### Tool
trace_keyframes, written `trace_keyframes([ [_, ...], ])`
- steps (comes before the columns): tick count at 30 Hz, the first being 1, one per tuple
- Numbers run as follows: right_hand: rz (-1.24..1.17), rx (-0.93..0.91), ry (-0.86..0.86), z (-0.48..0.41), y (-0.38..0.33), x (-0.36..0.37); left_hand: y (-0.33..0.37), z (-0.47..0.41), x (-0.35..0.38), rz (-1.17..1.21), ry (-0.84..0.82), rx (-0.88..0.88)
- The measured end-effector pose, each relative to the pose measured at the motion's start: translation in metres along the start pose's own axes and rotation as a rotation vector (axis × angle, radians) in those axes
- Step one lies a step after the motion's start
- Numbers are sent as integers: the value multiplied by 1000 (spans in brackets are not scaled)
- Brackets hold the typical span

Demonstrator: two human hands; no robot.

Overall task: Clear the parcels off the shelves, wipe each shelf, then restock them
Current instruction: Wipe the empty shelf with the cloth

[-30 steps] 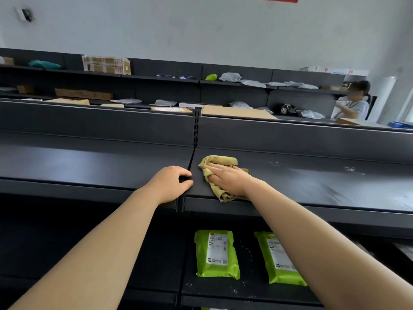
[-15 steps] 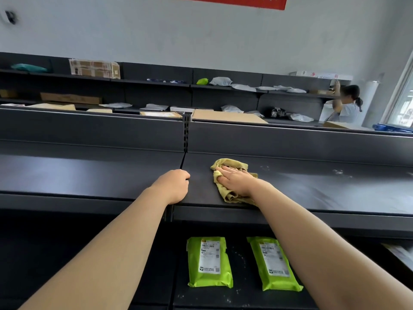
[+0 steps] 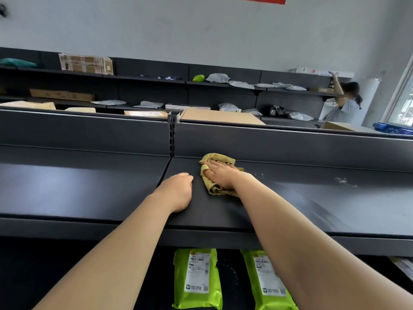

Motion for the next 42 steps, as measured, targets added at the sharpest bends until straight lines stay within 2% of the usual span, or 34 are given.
trace_keyframes([
  [10, -13, 253, 56, 40, 98, -7, 1, -2, 2, -60, 9, 14],
  [16, -44, 375, 107, 81, 116, -1, 6, 3, -2, -70, 26, 4],
  [23, -46, 377, 144, 129, 102, 5, 19, 14, -9, -185, 89, -9],
  [26, -45, 348, 151, 145, 96, 6, 32, 20, -10, -230, 59, -27],
  [31, -39, 312, 163, 176, 98, 9, 80, 34, 6, -143, -28, 105],
  [35, -24, 293, 177, 202, 112, 10, 114, 44, 24, -165, -92, 67],
  [42, -23, 320, 168, 236, 161, 7, 139, 46, 32, -154, -87, -19],
])
Point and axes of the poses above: each hand's wrist, its own z-axis away from the middle knuckle, its own x-axis out of the palm, y = z × x, the point moved 6 cm from there along -z, towards the middle knuckle, and after that the axes turned 9 degrees about -x, right-handed, at the moved point
